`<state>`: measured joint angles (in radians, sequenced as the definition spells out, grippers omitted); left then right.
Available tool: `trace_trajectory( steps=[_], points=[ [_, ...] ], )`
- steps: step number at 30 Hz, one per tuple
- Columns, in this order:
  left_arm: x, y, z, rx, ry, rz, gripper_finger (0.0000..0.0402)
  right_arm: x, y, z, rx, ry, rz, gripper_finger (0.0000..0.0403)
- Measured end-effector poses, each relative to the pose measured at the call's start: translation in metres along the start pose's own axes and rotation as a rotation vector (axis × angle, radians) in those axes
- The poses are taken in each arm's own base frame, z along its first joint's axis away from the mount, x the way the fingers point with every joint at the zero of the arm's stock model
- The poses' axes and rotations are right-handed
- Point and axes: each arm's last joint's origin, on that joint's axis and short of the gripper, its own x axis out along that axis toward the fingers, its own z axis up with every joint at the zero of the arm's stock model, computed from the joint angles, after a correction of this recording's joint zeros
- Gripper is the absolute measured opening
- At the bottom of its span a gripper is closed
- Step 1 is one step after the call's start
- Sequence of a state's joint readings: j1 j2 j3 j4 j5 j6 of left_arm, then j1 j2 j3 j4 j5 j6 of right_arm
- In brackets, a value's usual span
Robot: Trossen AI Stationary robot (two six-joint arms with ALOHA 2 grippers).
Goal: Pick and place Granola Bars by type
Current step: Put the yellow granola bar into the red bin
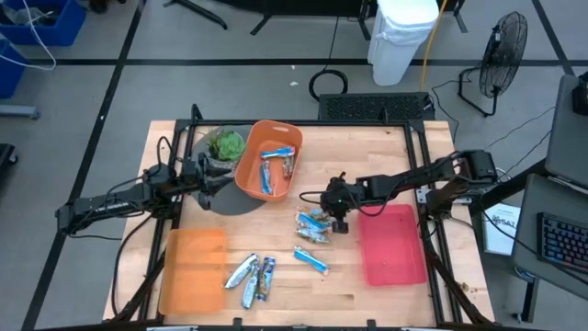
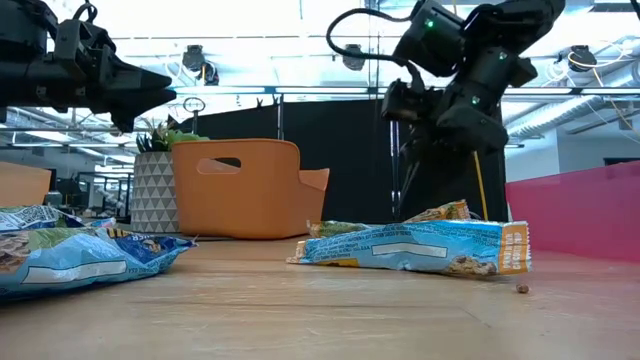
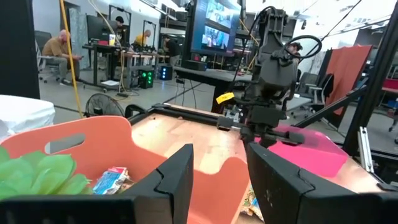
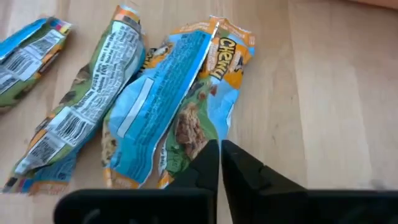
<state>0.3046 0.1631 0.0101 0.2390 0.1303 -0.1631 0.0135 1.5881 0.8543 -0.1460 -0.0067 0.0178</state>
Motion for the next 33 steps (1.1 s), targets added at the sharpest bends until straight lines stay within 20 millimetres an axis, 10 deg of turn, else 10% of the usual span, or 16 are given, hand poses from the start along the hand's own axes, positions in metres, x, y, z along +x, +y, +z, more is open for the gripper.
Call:
trace_trajectory(
  steps=[8, 22, 33],
  points=[
    [0.0000, 0.0000, -0.0001, 0.001, 0.001, 0.001, 0.0154, -0.0016, 0.0041, -0.0046, 0.050, 0.053, 0.123, 0.0028],
    [0.0000, 0.0000, -0.0001, 0.002, 0.001, 0.001, 0.0154, -0.0014, 0.0008, -0.0041, 0.049, 0.044, 0.018, 0.0202],
    [0.0000, 0.0001, -0.0001, 0.002, 0.001, 0.002, 0.0154, 0.0042, 0.0019, -0.0068, 0.086, 0.069, 0.044, 0.0198]
  ],
)
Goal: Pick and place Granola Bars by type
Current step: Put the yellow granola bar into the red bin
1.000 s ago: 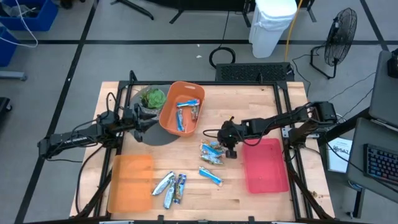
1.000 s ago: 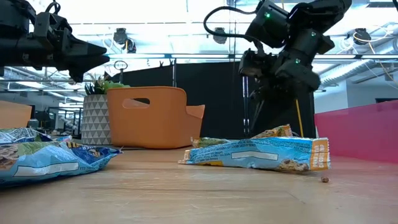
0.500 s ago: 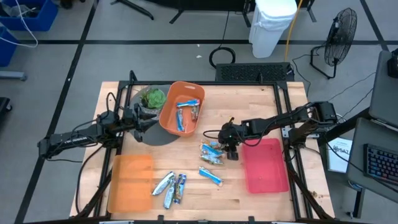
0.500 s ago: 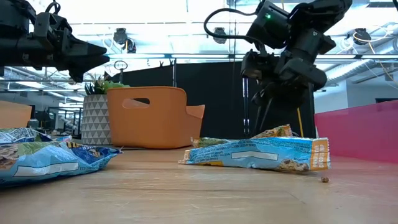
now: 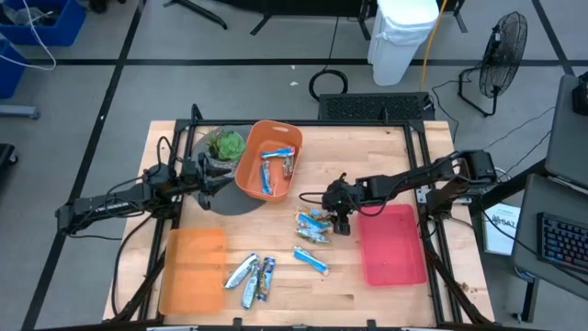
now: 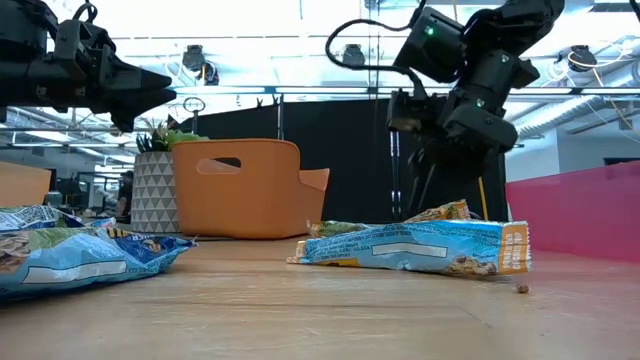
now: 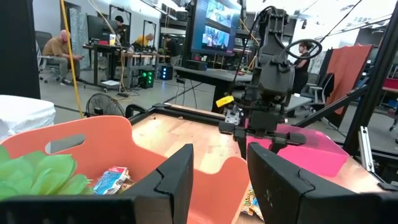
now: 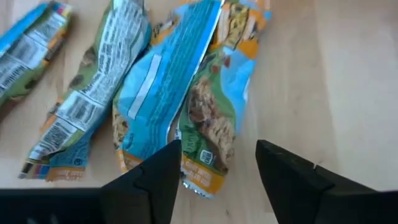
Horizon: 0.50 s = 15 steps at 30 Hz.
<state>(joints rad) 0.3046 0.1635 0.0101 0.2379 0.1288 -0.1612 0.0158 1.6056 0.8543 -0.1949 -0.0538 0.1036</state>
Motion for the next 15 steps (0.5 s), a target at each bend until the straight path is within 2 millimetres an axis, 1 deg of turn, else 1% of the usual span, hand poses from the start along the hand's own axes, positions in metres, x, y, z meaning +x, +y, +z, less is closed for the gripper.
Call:
trace_trajectory(
  steps=[5, 10, 12, 15],
  points=[
    [0.0000, 0.0000, 0.0001, 0.000, 0.000, 0.000, 0.0154, 0.0091, -0.0008, -0.0028, -0.017, 0.026, -0.003, 0.0192],
    [0.0000, 0.0000, 0.0003, 0.000, -0.001, 0.000, 0.0154, 0.0105, -0.0006, 0.0005, -0.019, -0.010, -0.001, 0.0185],
    [0.0000, -0.0001, 0.0003, 0.000, -0.001, -0.001, 0.0154, 0.0105, -0.0006, 0.0007, -0.019, -0.012, -0.001, 0.0170],
    [0.0000, -0.0001, 0.0003, 0.000, -0.001, 0.000, 0.0154, 0.0104, -0.0010, 0.0003, -0.029, -0.007, -0.003, 0.0129]
  ],
)
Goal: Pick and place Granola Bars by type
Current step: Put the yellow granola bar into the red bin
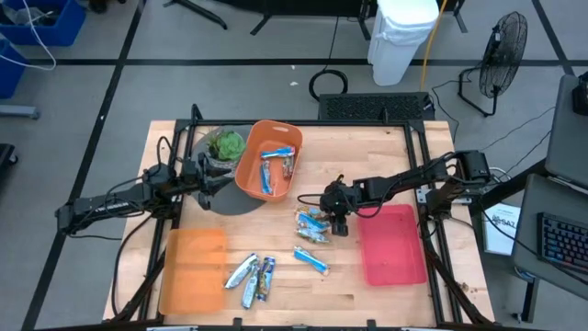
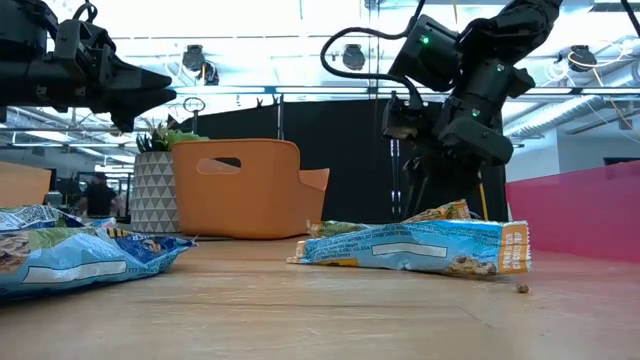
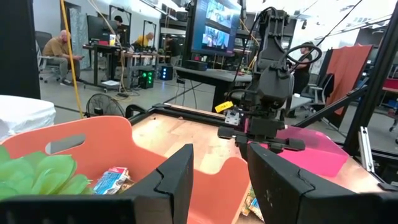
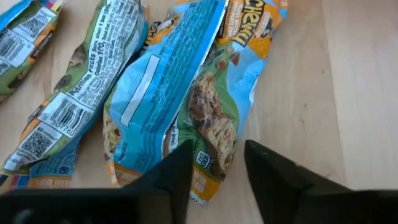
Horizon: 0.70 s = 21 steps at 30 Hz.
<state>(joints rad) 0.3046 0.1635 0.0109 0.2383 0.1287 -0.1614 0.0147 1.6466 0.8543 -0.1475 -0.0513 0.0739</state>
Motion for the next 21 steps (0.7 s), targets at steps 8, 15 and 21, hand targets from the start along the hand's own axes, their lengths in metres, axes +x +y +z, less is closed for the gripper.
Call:
trace_trajectory(
  steps=[8, 15, 21],
  points=[
    [0.000, 0.000, 0.000, 0.000, -0.001, 0.000, 0.0154, 0.000, 0.000, 0.000, -0.060, 0.003, 0.001, 0.0009],
    [0.000, 0.000, 0.000, 0.000, -0.001, 0.000, 0.0154, -0.002, 0.000, 0.002, -0.092, -0.015, -0.003, 0.0002],
    [0.000, 0.000, 0.000, 0.000, -0.001, 0.000, 0.0154, -0.021, 0.002, 0.009, -0.119, -0.086, -0.005, 0.0001]
  ],
)
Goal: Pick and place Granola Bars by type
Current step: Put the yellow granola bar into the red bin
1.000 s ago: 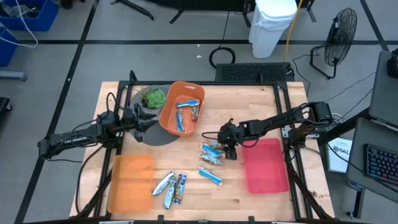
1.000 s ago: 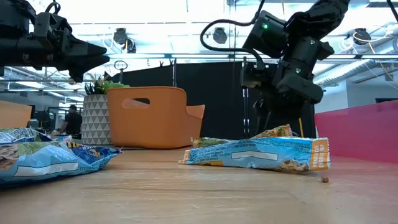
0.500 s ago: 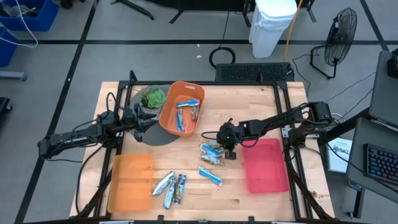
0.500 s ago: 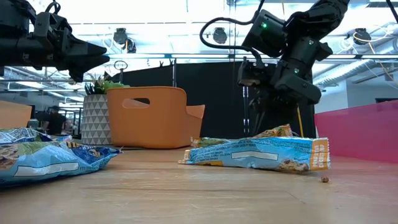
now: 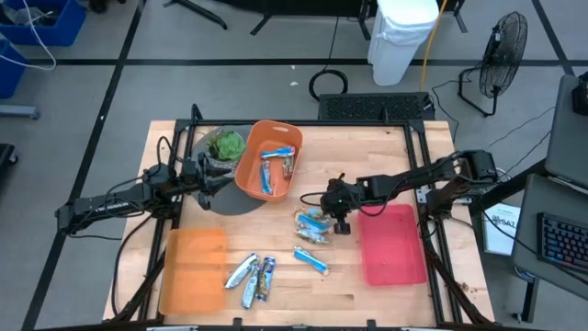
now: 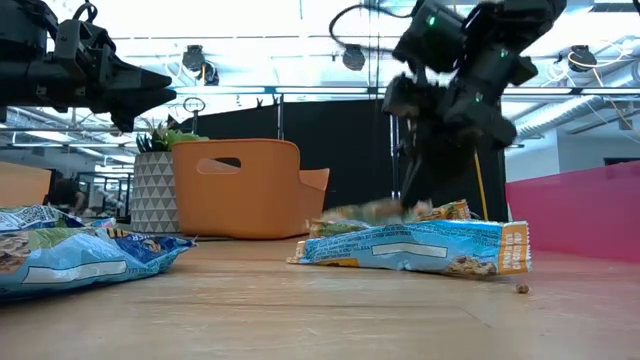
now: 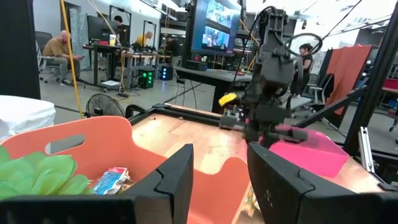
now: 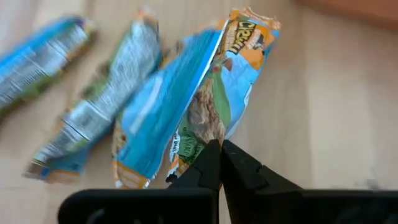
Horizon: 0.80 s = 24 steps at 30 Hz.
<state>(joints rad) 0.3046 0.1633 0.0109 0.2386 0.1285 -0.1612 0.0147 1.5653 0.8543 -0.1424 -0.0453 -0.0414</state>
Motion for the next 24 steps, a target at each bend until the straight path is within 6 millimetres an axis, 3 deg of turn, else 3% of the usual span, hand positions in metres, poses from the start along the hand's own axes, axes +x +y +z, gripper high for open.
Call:
trace_trajectory(
  steps=[9, 17, 24],
  points=[
    [0.000, 0.000, 0.000, 0.000, 0.000, 0.000, 0.0154, -0.060, 0.007, 0.010, -0.034, -0.124, -0.090, 0.0001],
    [0.000, 0.000, 0.000, 0.000, 0.001, 0.000, 0.0154, -0.115, 0.028, -0.011, 0.041, -0.085, -0.160, 0.0000],
    [0.000, 0.000, 0.000, 0.000, 0.002, 0.000, 0.0154, -0.151, 0.048, -0.036, 0.129, -0.051, -0.164, 0.0000]
  ],
)
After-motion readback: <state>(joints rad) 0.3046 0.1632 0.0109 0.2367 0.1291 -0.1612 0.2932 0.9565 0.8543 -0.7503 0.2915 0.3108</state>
